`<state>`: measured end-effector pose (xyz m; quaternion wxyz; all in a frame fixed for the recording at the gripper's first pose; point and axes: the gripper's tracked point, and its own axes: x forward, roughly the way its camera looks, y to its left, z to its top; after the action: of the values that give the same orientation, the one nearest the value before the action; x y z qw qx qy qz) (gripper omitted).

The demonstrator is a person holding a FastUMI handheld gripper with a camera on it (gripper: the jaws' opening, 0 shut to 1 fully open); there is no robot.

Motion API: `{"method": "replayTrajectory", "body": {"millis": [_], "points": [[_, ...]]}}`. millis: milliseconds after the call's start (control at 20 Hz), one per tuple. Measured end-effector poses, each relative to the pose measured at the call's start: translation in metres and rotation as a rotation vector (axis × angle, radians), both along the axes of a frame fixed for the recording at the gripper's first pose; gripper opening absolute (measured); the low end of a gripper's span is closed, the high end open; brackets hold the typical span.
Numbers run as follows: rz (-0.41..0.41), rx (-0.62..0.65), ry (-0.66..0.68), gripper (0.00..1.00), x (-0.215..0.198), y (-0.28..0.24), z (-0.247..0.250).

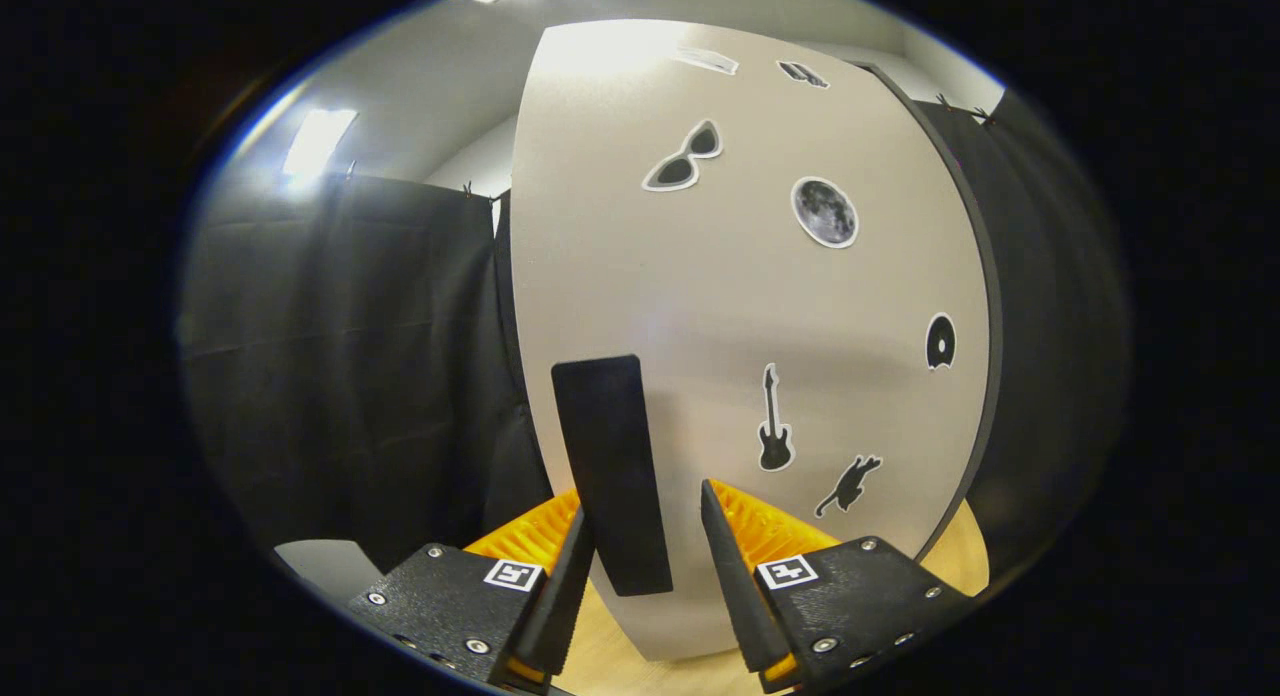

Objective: Open the shoe cabinet door, grab the shoes and put them into the shoe cabinet, then close the shoe cabinet door.

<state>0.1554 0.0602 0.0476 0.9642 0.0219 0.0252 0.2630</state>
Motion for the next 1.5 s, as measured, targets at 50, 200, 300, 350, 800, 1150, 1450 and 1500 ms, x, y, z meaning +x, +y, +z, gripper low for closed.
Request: {"method": "replayTrajectory", "body": {"millis": [50,200,300,350,800,1150,1450,1500], "points": [[-0.014,-0.028,-0.02,0.64,0.002,0.003,0.003],[-0.027,-0.071,-0.024,0.64,0.007,0.01,0.002],[-0.031,-0.063,-0.002,0.64,0.016,0.014,0.0],[-0.04,-0.067,-0.006,0.65,0.022,0.015,0.0],[-0.142,-0.093,-0.025,0.7,0.057,0.034,0.0],[-0.191,-0.095,-0.056,0.72,0.08,0.039,-0.002],[-0.221,-0.104,-0.064,0.71,0.093,0.039,-0.003],[-0.224,-0.105,-0.068,0.72,0.096,0.039,-0.002]]}}
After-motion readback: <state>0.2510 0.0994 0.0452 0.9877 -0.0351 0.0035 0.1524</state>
